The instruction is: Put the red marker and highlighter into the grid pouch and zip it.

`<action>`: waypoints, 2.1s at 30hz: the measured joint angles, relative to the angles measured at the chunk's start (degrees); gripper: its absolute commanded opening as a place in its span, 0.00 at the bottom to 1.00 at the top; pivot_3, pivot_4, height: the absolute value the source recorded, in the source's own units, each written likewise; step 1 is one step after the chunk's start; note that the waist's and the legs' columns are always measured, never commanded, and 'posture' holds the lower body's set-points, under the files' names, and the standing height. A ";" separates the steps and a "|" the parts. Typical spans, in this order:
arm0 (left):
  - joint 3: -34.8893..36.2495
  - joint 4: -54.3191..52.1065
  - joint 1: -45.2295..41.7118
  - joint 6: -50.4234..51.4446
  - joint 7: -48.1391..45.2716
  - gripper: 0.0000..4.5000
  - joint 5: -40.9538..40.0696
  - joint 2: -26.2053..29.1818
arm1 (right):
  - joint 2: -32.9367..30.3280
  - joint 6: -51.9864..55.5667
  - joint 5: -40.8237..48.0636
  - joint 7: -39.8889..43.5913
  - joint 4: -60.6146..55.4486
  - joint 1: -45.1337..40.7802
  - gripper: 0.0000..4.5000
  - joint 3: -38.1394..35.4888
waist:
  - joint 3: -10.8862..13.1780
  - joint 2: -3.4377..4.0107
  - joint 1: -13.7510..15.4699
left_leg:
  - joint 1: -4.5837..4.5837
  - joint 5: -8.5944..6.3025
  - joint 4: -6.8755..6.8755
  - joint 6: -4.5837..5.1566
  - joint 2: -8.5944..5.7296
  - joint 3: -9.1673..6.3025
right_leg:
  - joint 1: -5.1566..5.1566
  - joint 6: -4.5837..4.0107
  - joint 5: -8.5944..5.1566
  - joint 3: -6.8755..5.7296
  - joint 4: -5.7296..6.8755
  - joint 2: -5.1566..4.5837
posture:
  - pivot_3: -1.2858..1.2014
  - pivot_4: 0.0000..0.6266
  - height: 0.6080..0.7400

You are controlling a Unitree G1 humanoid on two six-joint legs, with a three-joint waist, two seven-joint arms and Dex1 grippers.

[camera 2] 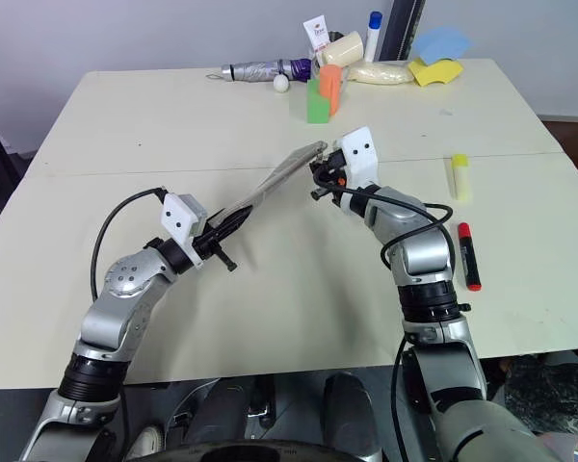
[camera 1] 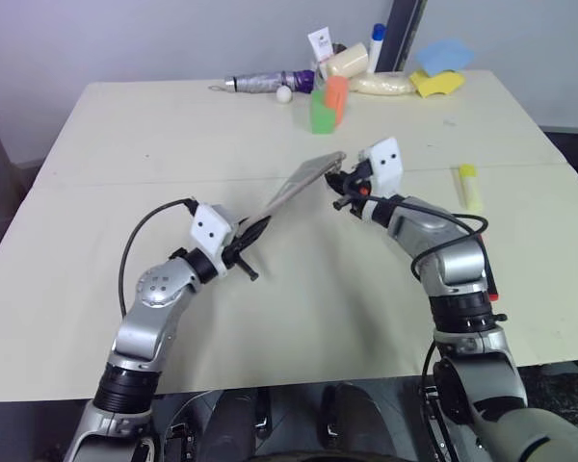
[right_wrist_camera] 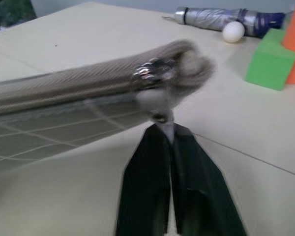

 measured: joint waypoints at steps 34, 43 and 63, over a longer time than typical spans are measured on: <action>-7.77 10.77 -6.52 1.63 1.49 0.00 6.25 -11.78 | -14.95 16.58 1.04 14.71 -28.92 6.63 0.45 14.92 | 0.00 -0.04 1.22 | -0.10 -0.29 0.58 0.46 0.00 -0.30 | 0.31 0.00 0.00 -0.30 -0.03 -0.10 | 0.52 0.24 1.00; -9.15 12.26 -7.30 -4.62 -0.59 0.00 8.76 -9.95 | -22.37 23.25 3.72 8.83 -29.24 20.57 0.90 -12.37 | 0.00 -0.05 1.56 | -0.13 -0.41 0.65 0.62 -0.02 -0.38 | 0.43 0.01 0.01 -0.41 -0.12 -0.19 | 0.52 0.24 1.00; -14.13 24.26 -11.91 -10.38 -4.15 0.00 11.08 -15.92 | -12.16 29.58 3.73 -6.13 -25.51 39.17 0.83 -36.80 | -0.07 0.08 2.33 | -0.10 -0.46 0.65 0.73 0.01 -0.41 | 0.41 0.01 0.01 -0.42 -0.08 -0.13 | 0.52 0.24 1.00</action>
